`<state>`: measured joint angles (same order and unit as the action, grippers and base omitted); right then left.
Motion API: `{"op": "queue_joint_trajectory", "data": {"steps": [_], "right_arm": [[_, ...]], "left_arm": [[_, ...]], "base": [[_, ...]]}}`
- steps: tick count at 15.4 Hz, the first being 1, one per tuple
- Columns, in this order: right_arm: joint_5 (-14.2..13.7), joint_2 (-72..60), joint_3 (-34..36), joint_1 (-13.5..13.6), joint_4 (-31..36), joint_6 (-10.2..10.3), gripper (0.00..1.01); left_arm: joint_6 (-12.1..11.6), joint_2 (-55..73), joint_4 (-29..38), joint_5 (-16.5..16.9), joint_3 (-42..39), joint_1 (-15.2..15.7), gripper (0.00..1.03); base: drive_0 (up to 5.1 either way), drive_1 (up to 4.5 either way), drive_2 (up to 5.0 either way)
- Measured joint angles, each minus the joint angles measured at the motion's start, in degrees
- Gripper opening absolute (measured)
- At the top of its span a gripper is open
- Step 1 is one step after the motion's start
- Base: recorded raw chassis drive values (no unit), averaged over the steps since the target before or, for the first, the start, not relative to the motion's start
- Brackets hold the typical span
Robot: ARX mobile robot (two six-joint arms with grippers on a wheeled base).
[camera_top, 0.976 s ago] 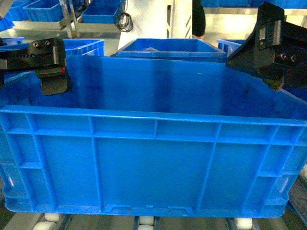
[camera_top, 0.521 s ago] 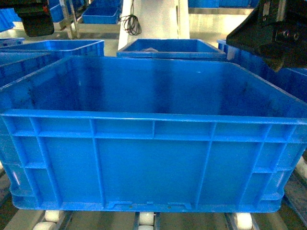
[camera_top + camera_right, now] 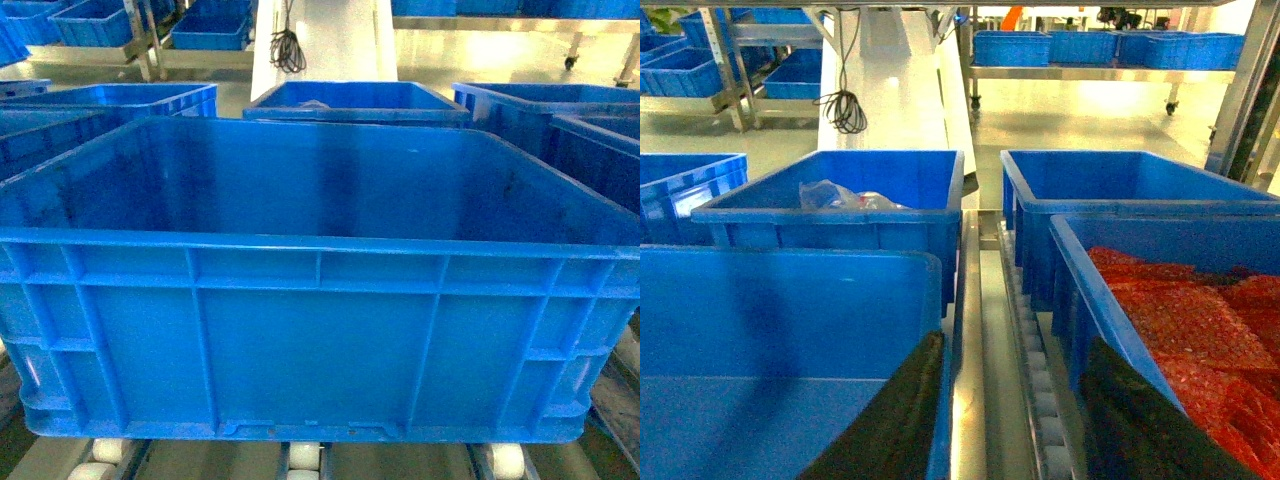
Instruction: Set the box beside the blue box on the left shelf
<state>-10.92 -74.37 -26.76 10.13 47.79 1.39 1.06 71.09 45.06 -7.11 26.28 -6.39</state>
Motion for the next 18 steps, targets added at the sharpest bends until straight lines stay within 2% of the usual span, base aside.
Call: {"op": "queue_joint_trajectory", "data": {"steps": [3,4,5,6,7,8,9,10,12,13,14,18], "right_arm": [[3.6,7.6,9.4,-2.3,1.1,-0.7,0.10],[3.9,10.1,11.8,-3.4,0.8,-1.0,0.02],[4.7,13.1,14.1,-4.3,0.4,-1.0,0.02],[5.5,15.5,15.8,-4.8,-0.4,-1.0,0.02],[6.1,18.0,17.4,-5.4,-1.2,-1.0,0.02],[7.6,20.5,18.9,-6.6,-2.6,-1.0,0.02],[10.5,23.2,20.1,-9.7,-4.0,-1.0,0.02],[10.3,25.8,21.1,-10.5,-5.5,-1.0,0.02],[11.0,30.8,22.9,-10.1,-8.9,-1.0,0.02],[11.0,31.4,24.7,-10.1,-5.4,-1.0,0.02],[11.0,32.7,25.7,-10.1,-7.9,-1.0,0.02],[11.0,43.9,26.0,-10.1,-17.8,-1.0,0.02]], "left_arm": [[-0.1,-7.1,1.2,2.3,-9.1,1.6,0.04],[-0.1,-9.5,1.1,2.7,-11.3,2.2,0.01],[-0.1,-12.2,0.7,4.0,-13.6,3.4,0.01],[-0.1,-14.2,0.0,6.7,-15.3,5.7,0.01],[-0.1,-16.9,-0.9,6.6,-16.9,6.7,0.01],[-0.1,-19.4,-1.8,6.9,-18.3,6.5,0.01],[-0.1,-21.8,-3.2,7.1,-19.4,6.4,0.01],[-0.1,-24.2,-4.6,7.1,-20.5,6.4,0.01],[-0.1,-29.2,-7.9,7.1,-22.3,6.4,0.01],[-0.1,-31.5,-9.6,7.1,-22.9,6.4,0.01],[-0.1,-31.9,-6.1,7.1,-24.8,6.4,0.01],[-0.1,-41.4,-15.5,7.1,-25.4,6.4,0.01]], "base": [[0.0,0.00,0.0],[0.0,0.00,0.0],[0.0,0.00,0.0],[0.0,0.00,0.0],[0.0,0.00,0.0],[0.0,0.00,0.0],[0.0,0.00,0.0],[0.0,0.00,0.0],[0.0,0.00,0.0],[0.0,0.00,0.0],[0.0,0.00,0.0],[0.0,0.00,0.0]]}}
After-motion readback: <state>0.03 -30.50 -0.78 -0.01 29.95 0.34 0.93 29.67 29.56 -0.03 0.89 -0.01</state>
